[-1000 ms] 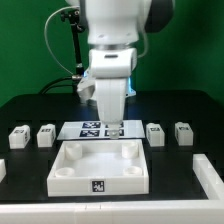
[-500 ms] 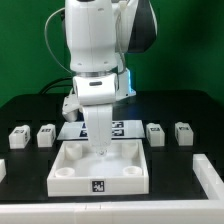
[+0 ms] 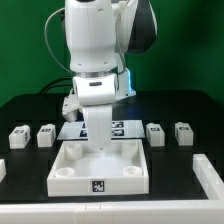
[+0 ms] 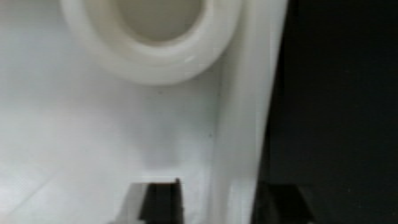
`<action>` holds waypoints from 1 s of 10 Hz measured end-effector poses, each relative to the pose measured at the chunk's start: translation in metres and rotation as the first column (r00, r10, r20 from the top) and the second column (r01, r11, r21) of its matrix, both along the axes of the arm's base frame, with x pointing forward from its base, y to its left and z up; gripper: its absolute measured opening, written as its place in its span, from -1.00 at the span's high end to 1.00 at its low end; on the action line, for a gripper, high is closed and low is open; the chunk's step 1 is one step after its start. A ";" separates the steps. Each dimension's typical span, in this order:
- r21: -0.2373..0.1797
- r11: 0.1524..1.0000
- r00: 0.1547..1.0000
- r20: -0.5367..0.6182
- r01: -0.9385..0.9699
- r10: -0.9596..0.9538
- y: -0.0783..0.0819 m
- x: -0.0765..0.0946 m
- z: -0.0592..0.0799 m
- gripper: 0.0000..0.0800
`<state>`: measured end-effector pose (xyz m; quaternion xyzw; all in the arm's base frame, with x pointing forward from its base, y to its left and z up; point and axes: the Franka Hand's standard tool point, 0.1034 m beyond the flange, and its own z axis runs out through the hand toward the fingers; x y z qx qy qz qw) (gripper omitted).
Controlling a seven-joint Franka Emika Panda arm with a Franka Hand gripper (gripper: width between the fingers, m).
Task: Assemble one leg
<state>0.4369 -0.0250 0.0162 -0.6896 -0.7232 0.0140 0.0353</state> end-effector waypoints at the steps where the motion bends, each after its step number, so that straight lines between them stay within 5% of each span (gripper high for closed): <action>1: -0.001 1.000 1.000 0.002 0.002 -0.002 -0.001 0.001 0.000 0.85; 7: 0.000 1.000 1.000 0.003 0.005 -0.005 0.001 0.001 0.000 0.86; 10: 0.025 1.000 1.000 0.024 0.010 -0.011 0.043 0.027 0.001 0.86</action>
Offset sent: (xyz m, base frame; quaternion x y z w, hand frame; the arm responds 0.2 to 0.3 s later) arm 0.0000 0.0000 0.0000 0.0000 0.0000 0.0000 1.0000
